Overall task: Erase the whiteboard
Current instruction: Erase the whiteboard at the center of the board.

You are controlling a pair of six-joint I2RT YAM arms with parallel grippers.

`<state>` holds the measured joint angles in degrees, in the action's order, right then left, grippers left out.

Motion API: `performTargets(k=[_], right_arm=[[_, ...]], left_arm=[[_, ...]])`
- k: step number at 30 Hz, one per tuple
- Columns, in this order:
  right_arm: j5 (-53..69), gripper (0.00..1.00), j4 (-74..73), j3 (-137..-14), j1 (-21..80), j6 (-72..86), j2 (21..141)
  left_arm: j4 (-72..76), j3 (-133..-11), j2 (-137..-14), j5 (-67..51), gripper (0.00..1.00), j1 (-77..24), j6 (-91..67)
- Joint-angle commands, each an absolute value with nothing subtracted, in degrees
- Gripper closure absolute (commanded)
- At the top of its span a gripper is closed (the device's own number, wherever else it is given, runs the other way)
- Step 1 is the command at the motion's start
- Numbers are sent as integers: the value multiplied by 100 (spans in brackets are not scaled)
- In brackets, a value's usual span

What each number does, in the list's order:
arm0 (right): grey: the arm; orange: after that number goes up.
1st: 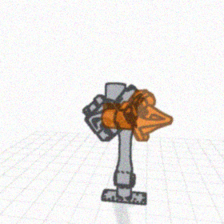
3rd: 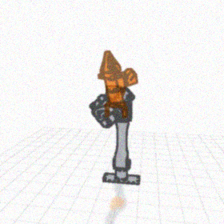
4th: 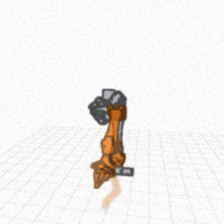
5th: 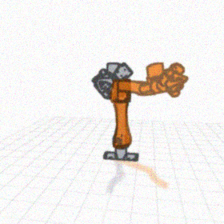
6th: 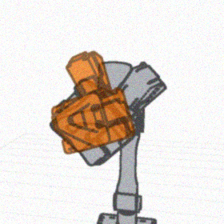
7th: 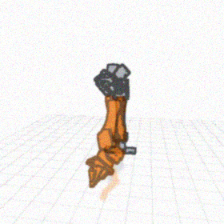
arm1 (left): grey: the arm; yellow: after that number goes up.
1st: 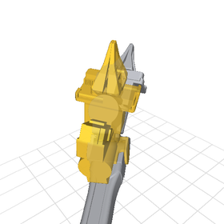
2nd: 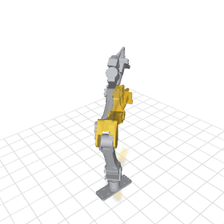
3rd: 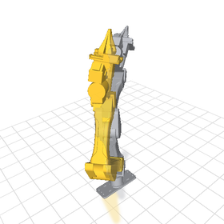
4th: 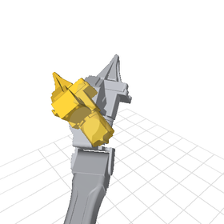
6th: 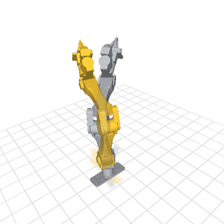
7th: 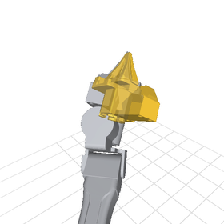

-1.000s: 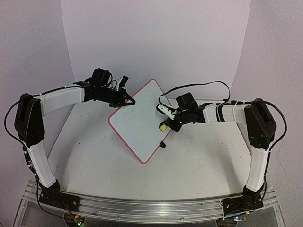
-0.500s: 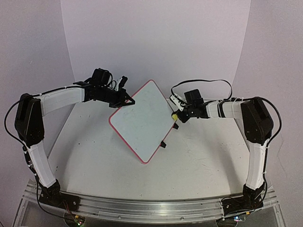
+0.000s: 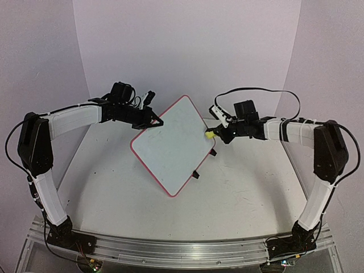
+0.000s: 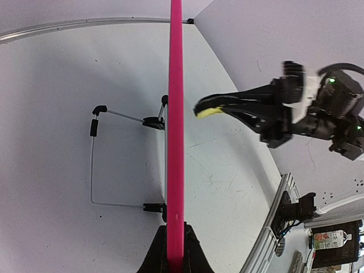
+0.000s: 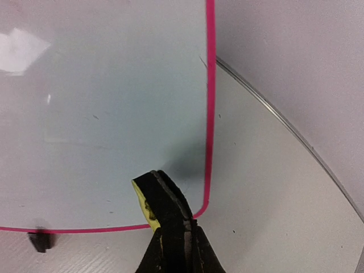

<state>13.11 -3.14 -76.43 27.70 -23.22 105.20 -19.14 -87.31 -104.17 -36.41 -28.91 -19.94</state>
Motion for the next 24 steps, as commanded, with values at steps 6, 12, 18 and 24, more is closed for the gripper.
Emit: performTargets(k=[6, 12, 18, 24], right_arm=[[3490, 100, -1139, -7564, 3293, -2770, 9866], [3416, 100, -1142, -7740, 3629, -2641, 10457], [2894, 100, -1129, -7945, 3662, -2413, 10993], [1909, 100, -1127, -8268, 3509, -2087, 11489]], left_arm=[[-2513, -8654, -10626, -4183, 100, -3182, -1835], [-2517, -8622, -10616, -4178, 100, -3182, -1854], [-2516, -8608, -10582, -4166, 100, -3182, -1846], [-2516, -8587, -10562, -4173, 100, -3181, -1844]])
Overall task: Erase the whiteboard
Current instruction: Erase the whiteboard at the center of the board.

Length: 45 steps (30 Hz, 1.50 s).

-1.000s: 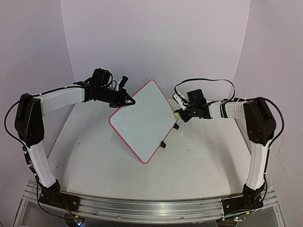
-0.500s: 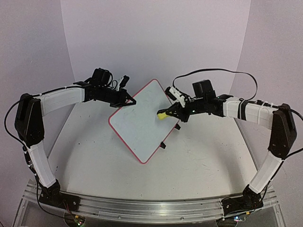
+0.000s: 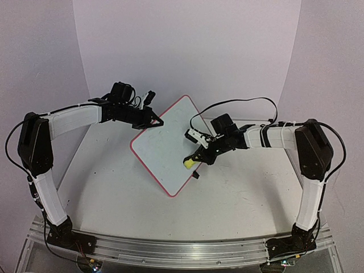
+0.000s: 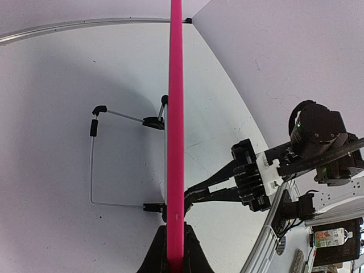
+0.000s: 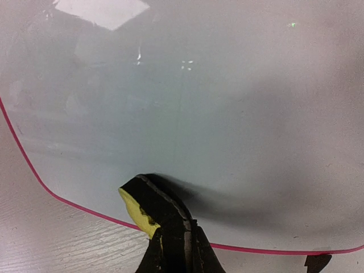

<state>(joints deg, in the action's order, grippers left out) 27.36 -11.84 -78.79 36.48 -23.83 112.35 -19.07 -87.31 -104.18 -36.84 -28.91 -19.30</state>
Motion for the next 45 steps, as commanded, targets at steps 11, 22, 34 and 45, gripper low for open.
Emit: performTargets(k=[11, 22, 34, 45], right_arm=[[62, 100, -797, -8260, 3126, -1681, 11640], [-1019, 100, -450, -8427, 2908, -1593, 11563], [2702, 100, -649, -7478, 3979, -1730, 9835], [2731, 100, -976, -7763, 4912, -1513, 10700]], left_arm=[[-2516, -8557, -10477, -4172, 100, -3182, -1828], [-2513, -8547, -10443, -4162, 100, -3185, -1828], [-2516, -8589, -10482, -4165, 100, -3182, -1817], [-2518, -8587, -10482, -4194, 100, -3180, -1828]])
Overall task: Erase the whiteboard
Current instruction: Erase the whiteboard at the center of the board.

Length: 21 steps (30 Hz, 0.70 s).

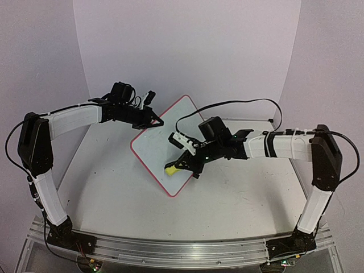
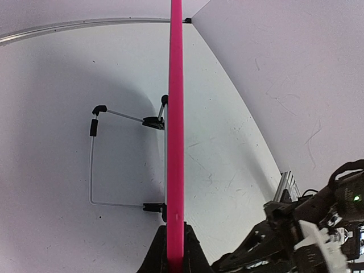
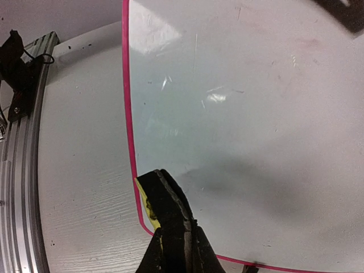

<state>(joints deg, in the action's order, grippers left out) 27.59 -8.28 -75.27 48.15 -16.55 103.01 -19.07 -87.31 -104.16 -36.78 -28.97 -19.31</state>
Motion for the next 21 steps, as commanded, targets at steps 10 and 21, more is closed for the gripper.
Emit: performTargets(k=[10, 21], right_arm=[[3000, 100, -940, -8191, 5223, -1377, 11211], [403, 100, -879, -8574, 5251, -1248, 11702]], left_arm=[[-2516, -8569, -10450, -4192, 100, -3182, -1828], [-2513, -8547, -10398, -4201, 100, -3179, -1811]])
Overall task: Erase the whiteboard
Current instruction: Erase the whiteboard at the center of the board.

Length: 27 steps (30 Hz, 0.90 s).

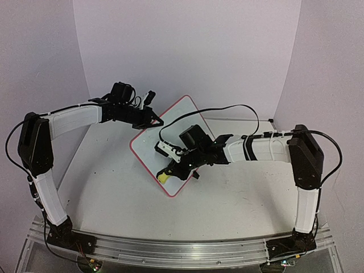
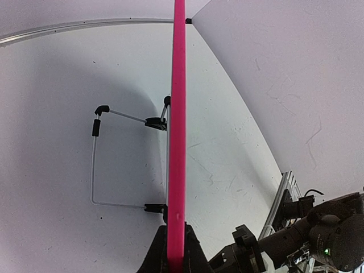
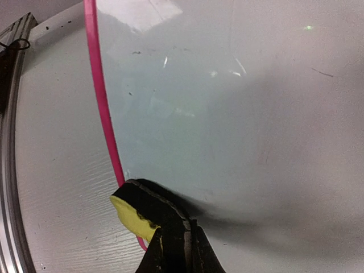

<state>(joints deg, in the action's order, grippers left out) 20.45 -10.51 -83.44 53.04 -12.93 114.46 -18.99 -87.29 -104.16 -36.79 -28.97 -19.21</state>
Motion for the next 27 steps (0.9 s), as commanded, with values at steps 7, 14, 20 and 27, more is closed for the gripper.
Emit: performTargets(k=[7, 14, 20, 27], right_arm=[[-1494, 100, -795, -8427, 5176, -1153, 11611], [-2382, 100, -428, -8295, 5088, -1046, 10886], [364, 100, 153, -8338, 5215, -1445, 10434], [1308, 100, -71, -9601, 5475, -1138, 11131]], left_arm=[[-2515, -8523, -10362, -4199, 100, -3182, -1813], [-2515, -8524, -10352, -4200, 100, -3182, -1811], [-2509, -8508, -10353, -4210, 100, -3182, -1811], [-2506, -8487, -10333, -4198, 100, -3182, -1811]])
